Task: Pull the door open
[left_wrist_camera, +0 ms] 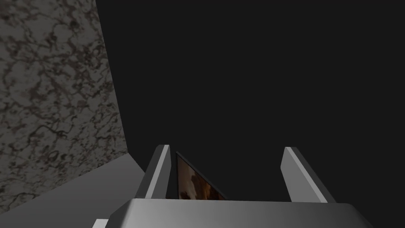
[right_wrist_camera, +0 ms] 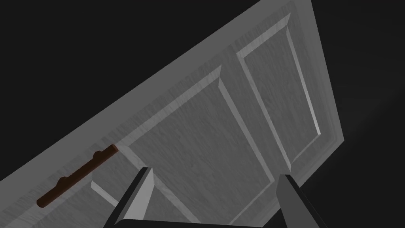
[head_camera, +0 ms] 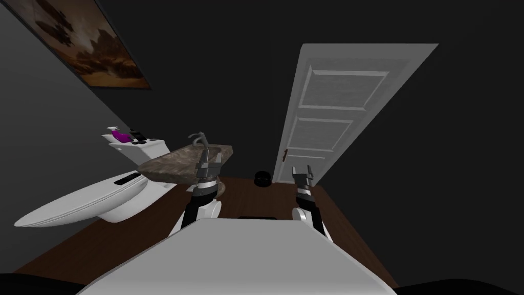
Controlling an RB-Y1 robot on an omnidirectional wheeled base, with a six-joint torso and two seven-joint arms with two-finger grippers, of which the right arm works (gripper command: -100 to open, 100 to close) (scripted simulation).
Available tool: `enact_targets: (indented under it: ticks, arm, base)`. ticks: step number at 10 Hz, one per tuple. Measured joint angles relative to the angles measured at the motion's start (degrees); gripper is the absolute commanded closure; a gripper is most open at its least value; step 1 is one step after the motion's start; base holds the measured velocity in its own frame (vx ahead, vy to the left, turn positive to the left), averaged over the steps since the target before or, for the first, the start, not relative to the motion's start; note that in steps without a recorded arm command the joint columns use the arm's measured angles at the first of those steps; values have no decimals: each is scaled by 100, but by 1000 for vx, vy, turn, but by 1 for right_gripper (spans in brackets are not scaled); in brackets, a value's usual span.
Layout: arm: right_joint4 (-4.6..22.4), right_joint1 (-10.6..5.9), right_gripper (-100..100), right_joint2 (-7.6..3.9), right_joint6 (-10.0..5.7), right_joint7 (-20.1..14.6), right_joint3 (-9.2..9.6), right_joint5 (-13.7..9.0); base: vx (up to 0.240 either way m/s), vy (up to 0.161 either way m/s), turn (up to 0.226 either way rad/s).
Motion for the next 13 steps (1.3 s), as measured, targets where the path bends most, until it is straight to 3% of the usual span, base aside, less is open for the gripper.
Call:
enact_targets:
  ticks: [4, 6, 13]
  arm:
    - [576, -169, -100, -107, -246, -417, 75, -467]
    - [952, -340, -100, -148, -384, -631, 108, -724]
    - [1975, -623, -100, -290, -829, -1318, 256, -1468]
  base:
    - [56, -78, 159]
    - [44, -79, 146]
    - [41, -75, 134]
